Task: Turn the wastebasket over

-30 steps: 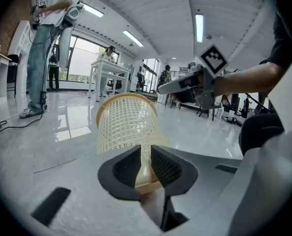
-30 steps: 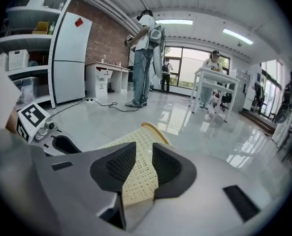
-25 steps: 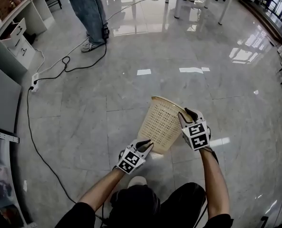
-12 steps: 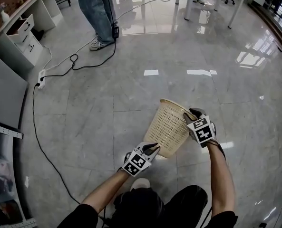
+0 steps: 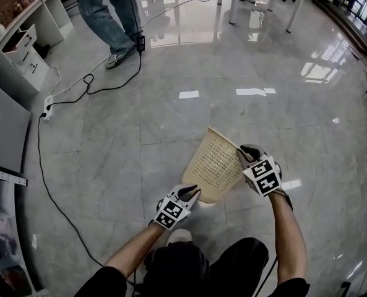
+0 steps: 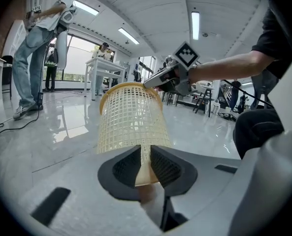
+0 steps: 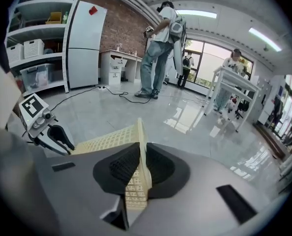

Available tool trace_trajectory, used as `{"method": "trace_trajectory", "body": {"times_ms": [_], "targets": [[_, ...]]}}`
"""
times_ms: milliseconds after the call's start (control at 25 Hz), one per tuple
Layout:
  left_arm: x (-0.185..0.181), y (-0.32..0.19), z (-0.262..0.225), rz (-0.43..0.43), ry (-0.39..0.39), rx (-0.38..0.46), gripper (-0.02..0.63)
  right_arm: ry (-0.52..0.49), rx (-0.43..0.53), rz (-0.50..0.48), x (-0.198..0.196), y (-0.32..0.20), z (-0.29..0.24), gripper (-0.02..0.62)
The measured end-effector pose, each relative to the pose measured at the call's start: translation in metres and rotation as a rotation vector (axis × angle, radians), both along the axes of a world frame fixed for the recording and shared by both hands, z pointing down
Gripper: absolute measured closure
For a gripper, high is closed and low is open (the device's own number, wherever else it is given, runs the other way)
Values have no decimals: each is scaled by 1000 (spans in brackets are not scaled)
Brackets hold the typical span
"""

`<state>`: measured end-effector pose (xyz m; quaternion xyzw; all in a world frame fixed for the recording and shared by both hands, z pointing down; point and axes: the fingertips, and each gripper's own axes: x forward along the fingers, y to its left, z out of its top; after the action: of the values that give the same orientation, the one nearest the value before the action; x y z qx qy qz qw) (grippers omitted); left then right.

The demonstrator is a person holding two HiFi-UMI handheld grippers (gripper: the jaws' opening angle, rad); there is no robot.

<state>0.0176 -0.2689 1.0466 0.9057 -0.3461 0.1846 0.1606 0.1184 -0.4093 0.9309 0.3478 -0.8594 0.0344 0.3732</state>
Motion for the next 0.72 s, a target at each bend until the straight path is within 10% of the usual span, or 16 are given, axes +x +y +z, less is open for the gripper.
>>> {"method": "trace_trajectory", "body": {"times_ms": [320, 720], "targets": [[7, -23, 29, -63, 5, -200, 525, 53, 55, -160, -40, 49, -42, 548], [-1, -18, -36, -70, 58, 11, 479, 59, -5, -295, -97, 106, -29, 545]]}}
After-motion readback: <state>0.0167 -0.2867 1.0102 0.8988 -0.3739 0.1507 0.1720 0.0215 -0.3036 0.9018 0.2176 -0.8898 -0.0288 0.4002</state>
